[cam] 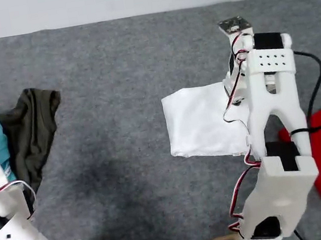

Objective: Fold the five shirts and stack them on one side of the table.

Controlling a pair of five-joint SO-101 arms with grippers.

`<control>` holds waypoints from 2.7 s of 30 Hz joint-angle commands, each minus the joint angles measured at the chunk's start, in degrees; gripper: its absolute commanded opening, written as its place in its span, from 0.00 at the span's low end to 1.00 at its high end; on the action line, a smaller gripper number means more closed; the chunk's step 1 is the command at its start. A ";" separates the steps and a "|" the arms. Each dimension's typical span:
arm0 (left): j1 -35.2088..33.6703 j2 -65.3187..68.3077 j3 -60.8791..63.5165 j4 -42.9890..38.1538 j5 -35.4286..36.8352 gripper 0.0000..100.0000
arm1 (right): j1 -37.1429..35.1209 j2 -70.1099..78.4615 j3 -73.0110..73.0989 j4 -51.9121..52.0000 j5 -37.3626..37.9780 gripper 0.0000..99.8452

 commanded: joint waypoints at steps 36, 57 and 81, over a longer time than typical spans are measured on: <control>-0.09 -0.79 -0.66 -0.62 -0.79 0.02 | 0.31 12.18 -10.73 -18.77 0.53 0.01; -0.09 -0.79 -0.66 -0.97 -1.14 0.02 | -2.68 1.19 -19.52 11.74 0.53 0.17; -0.09 -0.70 -0.22 -1.93 -6.15 0.02 | 3.47 11.12 3.52 -2.95 2.81 0.01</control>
